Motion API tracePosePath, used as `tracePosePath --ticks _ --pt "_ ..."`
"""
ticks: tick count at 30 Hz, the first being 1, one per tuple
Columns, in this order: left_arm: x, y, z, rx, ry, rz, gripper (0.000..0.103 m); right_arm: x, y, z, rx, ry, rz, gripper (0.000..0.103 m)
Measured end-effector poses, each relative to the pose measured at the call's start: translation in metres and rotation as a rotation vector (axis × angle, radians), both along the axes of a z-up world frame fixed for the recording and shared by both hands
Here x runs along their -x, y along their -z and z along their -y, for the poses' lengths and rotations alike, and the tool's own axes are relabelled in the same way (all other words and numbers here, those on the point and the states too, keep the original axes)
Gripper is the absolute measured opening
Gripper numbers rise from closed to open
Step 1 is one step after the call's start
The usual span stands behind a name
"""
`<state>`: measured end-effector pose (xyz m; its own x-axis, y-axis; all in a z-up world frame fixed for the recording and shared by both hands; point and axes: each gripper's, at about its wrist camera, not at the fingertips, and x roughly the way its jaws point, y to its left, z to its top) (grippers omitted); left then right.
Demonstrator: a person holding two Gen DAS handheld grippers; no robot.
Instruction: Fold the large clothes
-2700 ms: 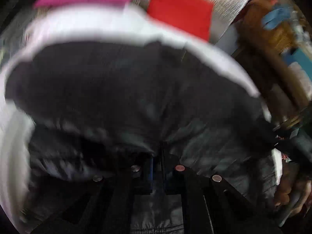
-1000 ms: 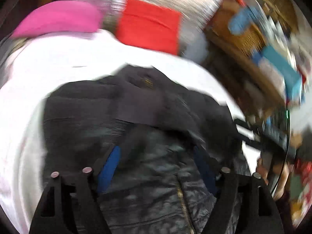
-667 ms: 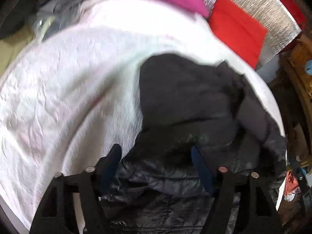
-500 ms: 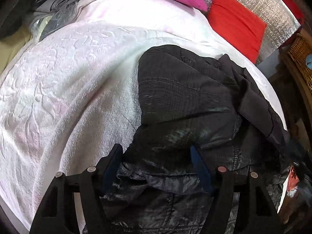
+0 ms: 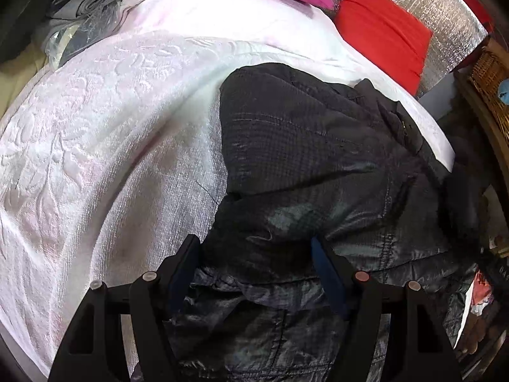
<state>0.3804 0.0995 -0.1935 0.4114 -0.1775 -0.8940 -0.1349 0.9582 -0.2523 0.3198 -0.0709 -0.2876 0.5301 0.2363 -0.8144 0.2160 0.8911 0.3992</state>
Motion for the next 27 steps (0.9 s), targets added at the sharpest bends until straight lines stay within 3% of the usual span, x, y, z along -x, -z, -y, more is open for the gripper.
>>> tracePosePath --ticks 4,7,9,13,15,18,23,25,26,27 --pt "0.004 -0.001 0.006 -0.033 0.007 -0.004 0.072 0.046 0.045 0.053 -0.289 0.134 -0.070 0.028" --pt "0.004 0.000 0.007 -0.032 0.005 -0.008 0.072 0.065 0.040 0.073 -0.415 0.185 -0.058 0.034" --pt "0.004 0.000 0.006 -0.023 0.003 -0.012 0.072 0.072 0.026 0.085 -0.483 0.205 -0.009 0.091" --pt "0.004 -0.001 0.005 -0.016 -0.002 -0.016 0.072 0.078 0.016 0.110 -0.591 0.283 0.117 0.095" --pt "0.005 -0.002 0.005 -0.014 -0.003 -0.014 0.072 0.070 0.028 0.117 -0.666 0.297 0.091 0.094" --pt "0.006 -0.004 0.001 0.001 -0.006 -0.009 0.072 0.062 0.044 0.118 -0.624 0.327 0.028 0.083" --pt "0.009 -0.007 -0.001 -0.002 -0.007 0.002 0.072 0.046 0.052 0.119 -0.609 0.348 0.024 0.079" --pt "0.010 -0.008 0.001 -0.017 0.000 0.007 0.072 0.035 0.056 0.117 -0.555 0.367 0.025 0.064" --pt "0.011 -0.008 0.001 -0.021 0.001 0.011 0.072 0.032 0.057 0.116 -0.508 0.386 0.023 0.030" --pt "0.012 -0.009 0.000 -0.018 0.002 0.016 0.072 0.029 0.059 0.116 -0.470 0.397 0.013 0.021"
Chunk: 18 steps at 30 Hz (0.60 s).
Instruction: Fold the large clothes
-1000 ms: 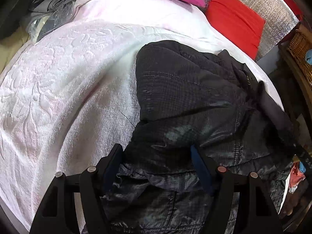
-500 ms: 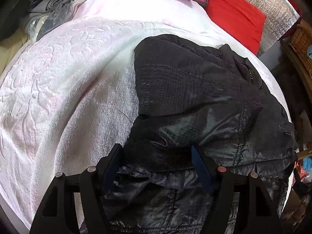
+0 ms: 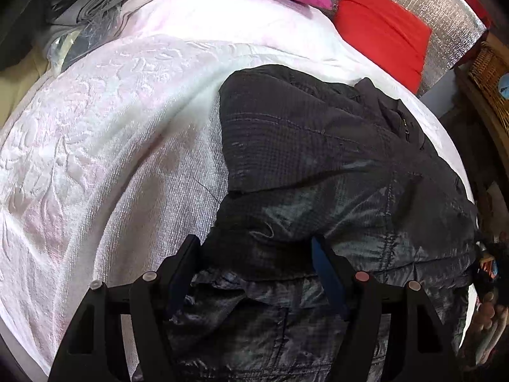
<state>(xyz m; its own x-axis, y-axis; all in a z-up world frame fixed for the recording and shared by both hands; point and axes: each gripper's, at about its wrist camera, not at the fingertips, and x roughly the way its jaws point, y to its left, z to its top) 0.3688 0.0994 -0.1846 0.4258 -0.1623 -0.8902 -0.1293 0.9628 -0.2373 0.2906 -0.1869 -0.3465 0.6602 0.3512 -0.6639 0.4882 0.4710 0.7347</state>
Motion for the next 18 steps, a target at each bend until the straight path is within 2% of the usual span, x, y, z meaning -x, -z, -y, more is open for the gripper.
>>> tracePosePath --ticks 3,6,9,11,14,16,18 --pt "0.002 -0.006 -0.002 0.005 -0.005 0.024 0.072 0.008 -0.003 0.007 -0.001 0.036 0.018 0.016" --pt "0.005 -0.019 -0.003 -0.019 -0.014 0.079 0.072 0.019 -0.036 0.006 0.079 0.041 0.101 0.013" --pt "0.007 -0.025 0.002 -0.040 0.001 0.101 0.072 0.041 -0.059 0.009 0.107 0.045 0.158 0.013" --pt "0.007 -0.021 0.006 -0.057 0.011 0.081 0.072 0.042 -0.060 0.007 0.143 0.024 0.126 0.013" --pt "0.003 -0.002 0.010 -0.085 0.022 0.007 0.074 0.041 -0.029 0.010 0.151 -0.015 -0.026 0.013" --pt "0.003 0.001 0.013 -0.073 0.016 -0.007 0.074 0.037 -0.009 0.011 0.099 -0.042 -0.088 0.014" --pt "0.005 -0.003 0.012 -0.066 0.016 0.004 0.073 0.041 -0.013 0.019 0.033 -0.031 -0.064 0.015"
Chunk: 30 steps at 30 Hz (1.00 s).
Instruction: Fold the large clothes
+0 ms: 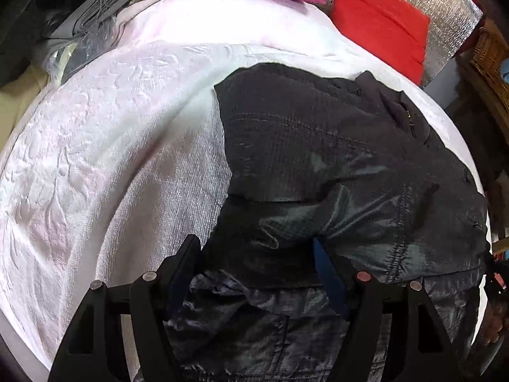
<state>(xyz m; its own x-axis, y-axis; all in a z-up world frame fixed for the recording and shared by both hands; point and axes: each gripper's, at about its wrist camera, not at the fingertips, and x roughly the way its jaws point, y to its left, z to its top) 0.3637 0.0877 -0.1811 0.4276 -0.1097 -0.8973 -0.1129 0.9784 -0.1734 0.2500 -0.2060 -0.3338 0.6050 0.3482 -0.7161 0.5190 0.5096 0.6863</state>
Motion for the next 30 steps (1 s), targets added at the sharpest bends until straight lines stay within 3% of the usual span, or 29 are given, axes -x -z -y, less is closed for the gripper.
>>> tracePosePath --ticks 2,4,5,6,7,8,10,13,17,19,21,24,27,30 --pt "0.003 -0.005 -0.004 0.010 -0.002 0.020 0.073 0.005 -0.012 0.008 -0.016 0.002 0.028 0.017" --pt "0.005 -0.012 -0.008 0.033 -0.007 0.049 0.073 0.011 -0.025 0.016 0.031 0.019 0.057 0.023" --pt "0.005 -0.016 -0.010 0.043 -0.011 0.066 0.073 0.014 -0.031 0.019 0.064 0.035 0.075 0.039" --pt "0.009 -0.021 -0.012 0.051 -0.019 0.084 0.073 0.015 -0.034 0.020 0.084 0.046 0.087 0.075" --pt "0.007 -0.025 -0.017 0.062 -0.025 0.098 0.073 0.017 -0.037 0.023 0.096 0.056 0.095 0.089" --pt "0.007 -0.027 -0.019 0.071 -0.028 0.107 0.073 0.016 -0.039 0.023 0.112 0.077 0.114 0.093" --pt "0.005 -0.028 -0.023 0.100 -0.037 0.110 0.073 0.007 -0.041 0.018 0.138 0.073 0.152 0.093" --pt "-0.003 -0.014 -0.032 0.180 -0.054 0.047 0.073 -0.018 -0.026 0.013 0.151 0.024 0.114 0.090" --pt "-0.006 -0.001 -0.038 0.255 -0.068 0.008 0.073 -0.048 0.006 -0.001 0.165 -0.064 0.013 0.062" --pt "-0.006 -0.001 -0.038 0.269 -0.059 0.011 0.073 -0.052 0.011 -0.007 0.197 -0.098 -0.015 0.055" --pt "-0.007 -0.001 -0.036 0.281 -0.056 0.020 0.057 -0.054 0.007 -0.012 0.240 -0.116 -0.018 0.039" --pt "-0.007 -0.003 -0.028 0.256 -0.055 0.041 0.045 -0.050 -0.011 -0.014 0.282 -0.114 0.015 0.028" --pt "-0.009 -0.009 -0.023 0.239 -0.064 0.077 0.038 -0.046 -0.024 -0.016 0.316 -0.101 0.051 0.025" --pt "-0.013 -0.008 -0.024 0.221 -0.063 0.073 0.039 -0.048 -0.021 -0.018 0.335 -0.098 0.042 0.025"
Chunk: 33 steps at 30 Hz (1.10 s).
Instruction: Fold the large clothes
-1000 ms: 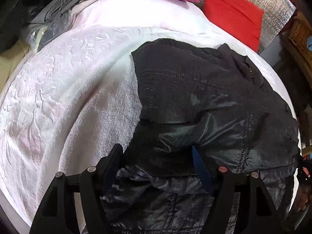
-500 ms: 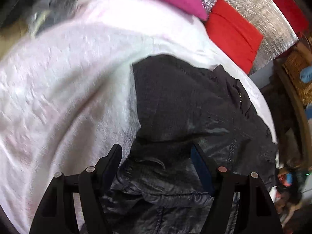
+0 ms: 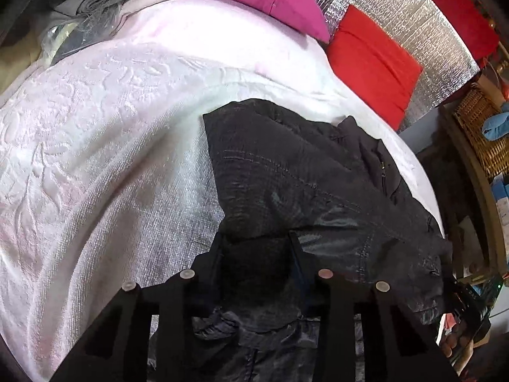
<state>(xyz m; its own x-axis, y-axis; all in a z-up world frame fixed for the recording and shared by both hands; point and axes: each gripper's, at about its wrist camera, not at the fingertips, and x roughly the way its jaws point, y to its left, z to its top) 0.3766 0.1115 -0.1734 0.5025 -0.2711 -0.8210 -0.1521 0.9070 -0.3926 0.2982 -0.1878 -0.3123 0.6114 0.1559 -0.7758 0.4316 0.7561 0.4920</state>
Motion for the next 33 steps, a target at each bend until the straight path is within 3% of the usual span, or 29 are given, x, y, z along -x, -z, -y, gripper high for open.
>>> tracePosePath --ticks 1,3,7,8,9,11,16,22,24,27,30,33 --pt "-0.003 0.005 0.001 -0.007 0.002 -0.018 0.042 -0.002 0.007 0.000 0.001 0.000 -0.022 0.025" --pt "-0.009 0.015 0.002 -0.032 0.008 -0.062 0.063 -0.005 0.024 0.001 -0.013 -0.014 -0.068 0.026" --pt "-0.012 0.014 -0.002 -0.007 -0.005 -0.092 0.065 0.000 0.024 0.013 -0.091 0.004 -0.064 0.034" --pt "-0.011 0.011 -0.004 0.003 -0.010 -0.091 0.065 0.001 0.022 0.016 -0.116 0.005 -0.063 0.046" --pt "-0.010 0.009 -0.006 0.011 -0.015 -0.087 0.065 0.003 0.020 0.019 -0.150 0.003 -0.065 0.070" --pt "-0.003 0.000 -0.010 0.025 -0.010 -0.072 0.064 0.010 0.011 0.022 -0.176 0.011 -0.043 0.079" --pt "0.010 -0.015 -0.013 0.042 0.032 -0.043 0.066 0.029 -0.014 0.024 -0.113 -0.043 -0.003 0.079" --pt "0.017 -0.001 -0.022 0.035 0.059 -0.084 0.065 0.034 0.005 0.013 -0.104 -0.123 -0.061 0.076" --pt "0.018 0.001 -0.017 -0.017 0.070 -0.073 0.052 0.032 0.008 0.004 -0.056 -0.150 -0.072 0.058" --pt "0.020 -0.002 -0.014 -0.048 0.075 -0.046 0.043 0.032 0.001 -0.005 0.002 -0.172 -0.081 0.041" --pt "0.020 -0.008 -0.012 -0.064 0.079 -0.016 0.042 0.037 -0.020 -0.010 0.058 -0.173 -0.043 0.035" --pt "0.016 -0.001 -0.016 -0.065 0.077 -0.046 0.045 0.038 -0.018 -0.009 0.065 -0.181 -0.057 0.034"
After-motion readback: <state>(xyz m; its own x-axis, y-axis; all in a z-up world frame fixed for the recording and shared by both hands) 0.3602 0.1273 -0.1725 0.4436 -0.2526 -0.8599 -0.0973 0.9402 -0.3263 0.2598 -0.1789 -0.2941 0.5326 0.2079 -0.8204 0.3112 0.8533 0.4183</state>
